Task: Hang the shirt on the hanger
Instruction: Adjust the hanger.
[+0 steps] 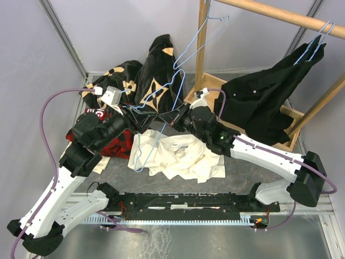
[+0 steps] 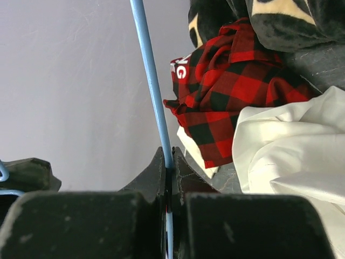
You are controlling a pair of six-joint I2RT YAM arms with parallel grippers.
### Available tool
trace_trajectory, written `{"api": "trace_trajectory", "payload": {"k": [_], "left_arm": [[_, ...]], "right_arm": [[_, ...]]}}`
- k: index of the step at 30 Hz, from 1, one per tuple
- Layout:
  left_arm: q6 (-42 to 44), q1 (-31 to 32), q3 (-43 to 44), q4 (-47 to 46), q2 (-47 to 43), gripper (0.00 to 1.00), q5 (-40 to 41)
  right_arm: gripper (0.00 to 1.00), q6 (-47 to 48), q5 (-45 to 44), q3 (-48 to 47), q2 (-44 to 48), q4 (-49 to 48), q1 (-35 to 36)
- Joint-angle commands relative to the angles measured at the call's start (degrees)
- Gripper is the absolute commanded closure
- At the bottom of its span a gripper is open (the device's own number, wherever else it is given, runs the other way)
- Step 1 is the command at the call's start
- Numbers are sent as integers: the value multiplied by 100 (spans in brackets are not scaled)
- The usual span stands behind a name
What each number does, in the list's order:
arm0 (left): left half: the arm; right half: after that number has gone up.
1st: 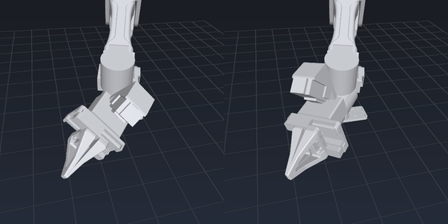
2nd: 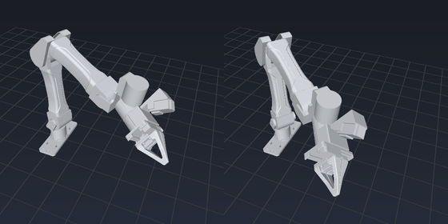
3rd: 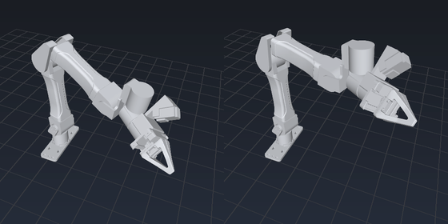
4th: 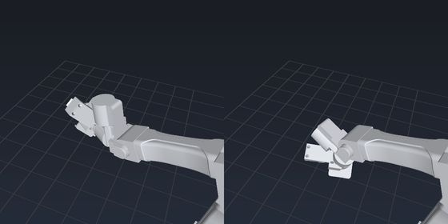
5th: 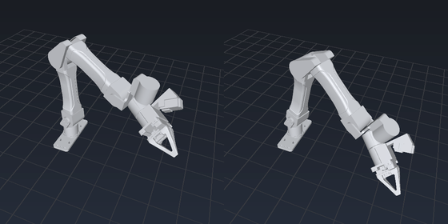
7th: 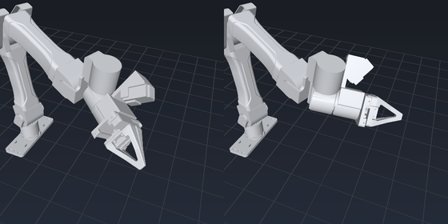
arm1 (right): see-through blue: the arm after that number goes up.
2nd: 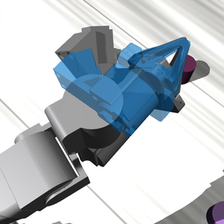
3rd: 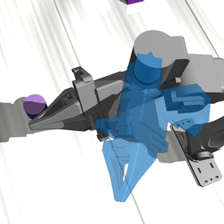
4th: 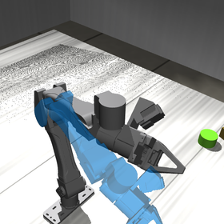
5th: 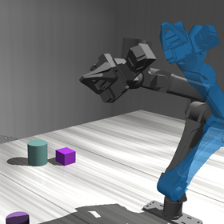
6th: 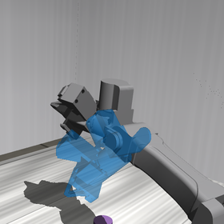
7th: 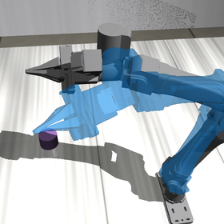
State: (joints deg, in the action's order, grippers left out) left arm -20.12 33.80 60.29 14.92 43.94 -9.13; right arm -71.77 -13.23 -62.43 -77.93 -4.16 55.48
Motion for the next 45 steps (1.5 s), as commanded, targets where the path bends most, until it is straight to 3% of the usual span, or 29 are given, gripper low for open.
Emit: {"api": "trace_trajectory", "payload": {"k": [1, 3, 6, 14, 27, 32, 45], "left_arm": [[17, -20, -68, -444, -216, 29, -441], [161, -23, -88, -463, -350, 21, -553], [289, -23, -82, -455, -511, 18, -606], [579, -22, 182, -76, -687, 18, -269], [329, -23, 753, -75, -761, 24, -1424], [372, -23, 784, 151, -779, 34, -1316], [183, -23, 703, 246, -744, 84, -1074]], "right_arm": [[100, 43, 251, 8, 363, -400, 45], [100, 45, 243, 72, 481, -386, 47], [100, 107, 172, 113, 632, -275, 50], [100, 370, 187, 162, 967, 11, 50], [100, 971, -10, 361, 1459, 811, 49], [100, 972, -21, 519, 1601, 860, 46], [97, 1114, 119, 463, 1599, 946, 43]]}}
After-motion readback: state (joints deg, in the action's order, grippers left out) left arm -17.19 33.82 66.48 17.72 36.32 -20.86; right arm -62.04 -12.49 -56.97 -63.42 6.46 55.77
